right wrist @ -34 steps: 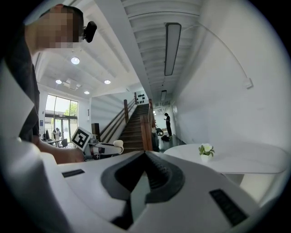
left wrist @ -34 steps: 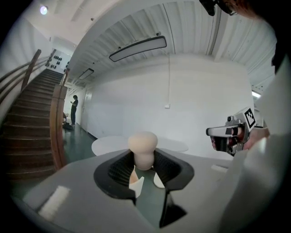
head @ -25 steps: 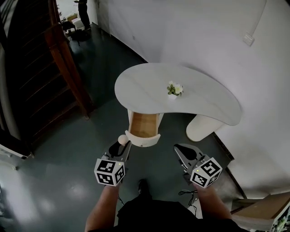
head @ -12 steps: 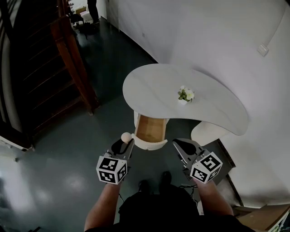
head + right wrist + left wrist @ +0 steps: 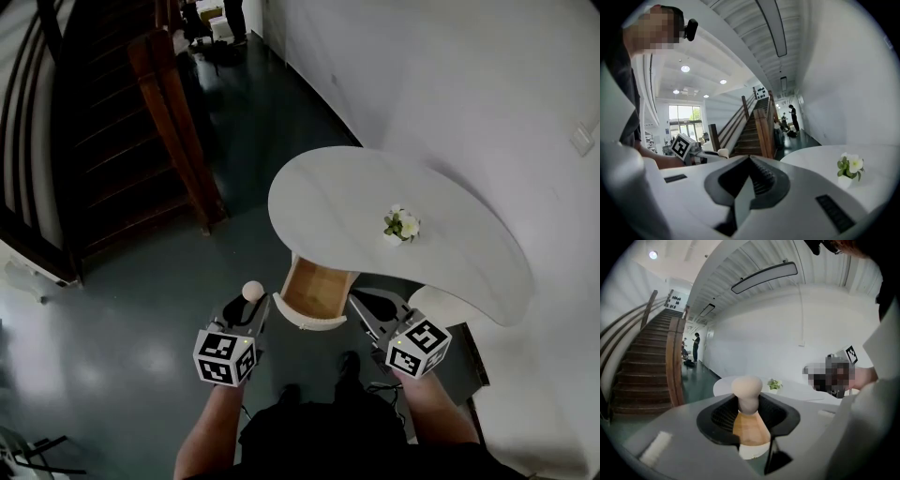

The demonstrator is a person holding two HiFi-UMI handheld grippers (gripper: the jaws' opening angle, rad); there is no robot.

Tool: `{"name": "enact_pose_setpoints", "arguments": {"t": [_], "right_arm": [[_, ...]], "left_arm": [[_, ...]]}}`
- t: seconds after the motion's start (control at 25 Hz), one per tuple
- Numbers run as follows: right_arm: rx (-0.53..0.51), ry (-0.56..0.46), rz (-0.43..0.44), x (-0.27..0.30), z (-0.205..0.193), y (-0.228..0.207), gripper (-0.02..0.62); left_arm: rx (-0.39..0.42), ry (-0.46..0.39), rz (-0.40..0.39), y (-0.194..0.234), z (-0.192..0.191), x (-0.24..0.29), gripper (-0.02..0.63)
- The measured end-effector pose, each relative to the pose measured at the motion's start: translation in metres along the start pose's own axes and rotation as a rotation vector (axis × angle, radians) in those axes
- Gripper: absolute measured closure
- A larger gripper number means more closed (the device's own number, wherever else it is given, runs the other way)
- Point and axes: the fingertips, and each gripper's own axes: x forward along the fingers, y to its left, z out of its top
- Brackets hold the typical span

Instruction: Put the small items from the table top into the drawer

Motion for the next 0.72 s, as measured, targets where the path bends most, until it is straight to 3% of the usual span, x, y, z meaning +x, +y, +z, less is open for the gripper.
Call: {"name": "enact_pose_setpoints", "arguments": {"t": [0.36, 0.72], "right_arm": [[0.005, 0.048, 0.158, -0.014, -0.001, -0.098, 0.584], [0.036, 0.109, 0.293, 0.005, -0.024, -0.112, 0.584]], "left_arm": [[-0.066, 0.027, 0.166, -0.036, 0.005, 0.058, 0.469], [-0.104, 0.063, 0.235, -0.056, -0.011, 0.073, 0.469]]}}
